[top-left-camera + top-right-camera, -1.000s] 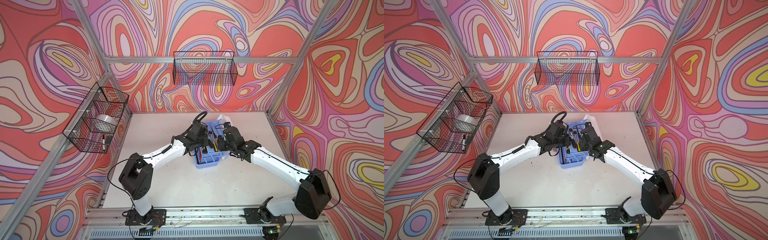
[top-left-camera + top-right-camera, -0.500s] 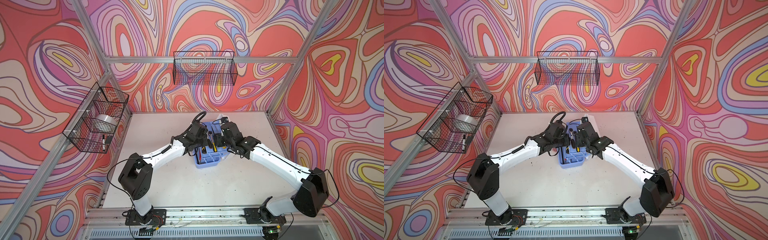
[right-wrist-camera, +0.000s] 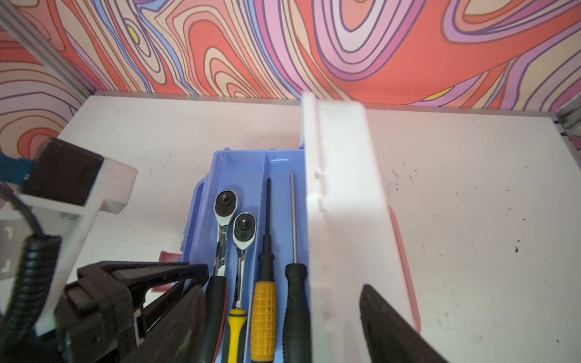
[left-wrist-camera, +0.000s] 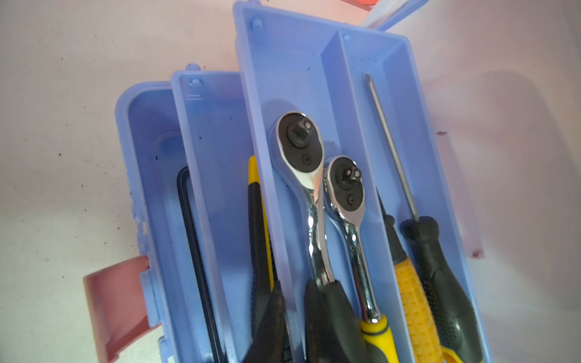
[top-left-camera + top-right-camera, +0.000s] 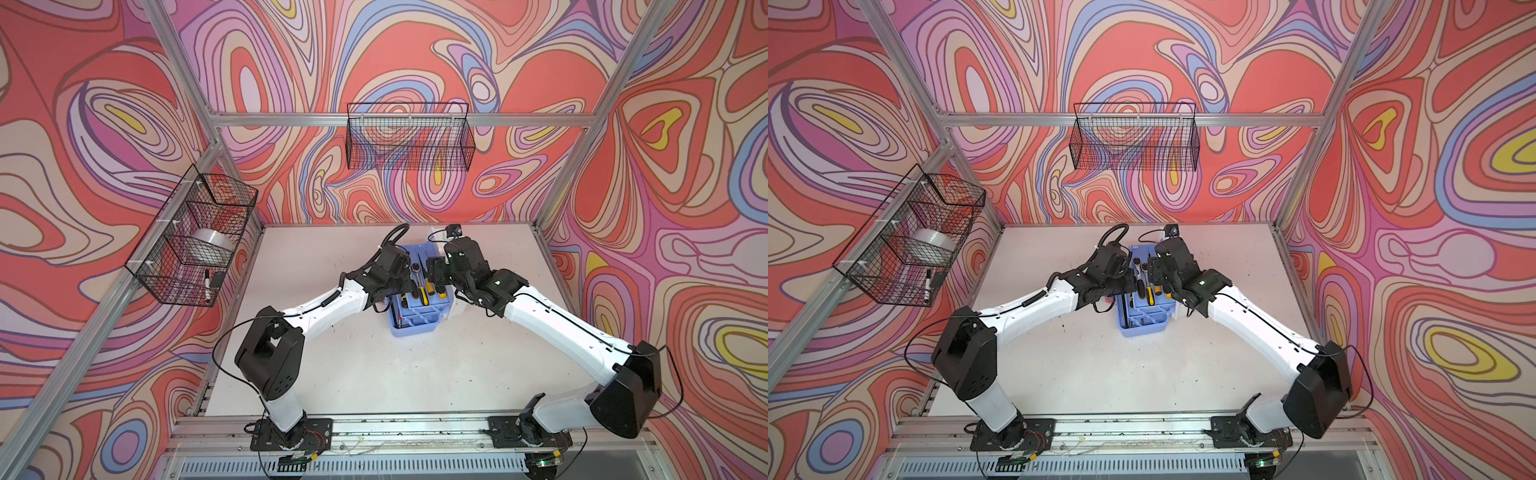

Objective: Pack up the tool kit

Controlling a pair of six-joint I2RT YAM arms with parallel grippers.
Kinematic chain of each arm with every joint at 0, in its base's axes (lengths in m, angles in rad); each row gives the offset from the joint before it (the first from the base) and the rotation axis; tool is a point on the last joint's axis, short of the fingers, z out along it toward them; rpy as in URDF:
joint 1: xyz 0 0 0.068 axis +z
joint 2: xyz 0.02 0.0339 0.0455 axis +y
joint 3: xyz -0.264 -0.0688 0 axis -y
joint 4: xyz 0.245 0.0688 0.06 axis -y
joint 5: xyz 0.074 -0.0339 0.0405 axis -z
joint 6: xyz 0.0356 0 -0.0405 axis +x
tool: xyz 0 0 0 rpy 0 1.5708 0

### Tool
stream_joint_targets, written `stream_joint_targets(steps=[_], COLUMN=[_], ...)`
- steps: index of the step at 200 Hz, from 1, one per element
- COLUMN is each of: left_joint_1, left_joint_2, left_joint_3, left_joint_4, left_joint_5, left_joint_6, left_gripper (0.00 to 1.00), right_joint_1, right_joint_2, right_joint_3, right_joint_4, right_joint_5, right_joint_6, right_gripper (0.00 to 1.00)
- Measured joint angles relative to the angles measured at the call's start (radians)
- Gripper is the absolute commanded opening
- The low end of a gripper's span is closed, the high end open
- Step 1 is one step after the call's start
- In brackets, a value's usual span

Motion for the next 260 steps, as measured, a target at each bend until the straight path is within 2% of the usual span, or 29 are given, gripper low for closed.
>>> stream_joint_targets(steps=[40, 89, 113, 174, 227, 260], left_joint_1=[0.006, 0.017, 0.012, 0.009, 0.009, 0.009], left_joint_2=[-0.014, -0.057, -0.116, -0.252, -0.24, -0.194], left_joint_3=[-0.027, -0.112, -0.153, -0.259, -0.304, -0.304], left_joint_4=[-0.014, -0.066, -0.087, -0.09, -0.08, -0.043], left_joint_5=[-0.012, -0.048, -0.061, -0.101, -0.094, -0.048], left_joint_6=[0.0, 0.001, 0.001, 0.002, 0.001, 0.0], left_gripper=[0.17, 0.31, 0.34, 0.33, 0.28, 0.28], right_joint_1=[-0.043, -0.117, -0.143, -0.17, -0.171, -0.172], right_joint_2=[-0.105, -0.175, -0.193, -0.196, -0.182, -0.175], right_joint_3=[-0.094, -0.236, -0.273, -0.291, -0.292, -0.301], right_joint_4=[0.033, 0.071, 0.075, 0.097, 0.126, 0.157], right_joint_5=[-0.022, -0.098, -0.126, -0.159, -0.185, -0.241], right_joint_6=[-0.04, -0.05, -0.049, -0.047, -0.042, -0.04], right_gripper=[0.89, 0.89, 0.89, 0.89, 0.89, 0.89])
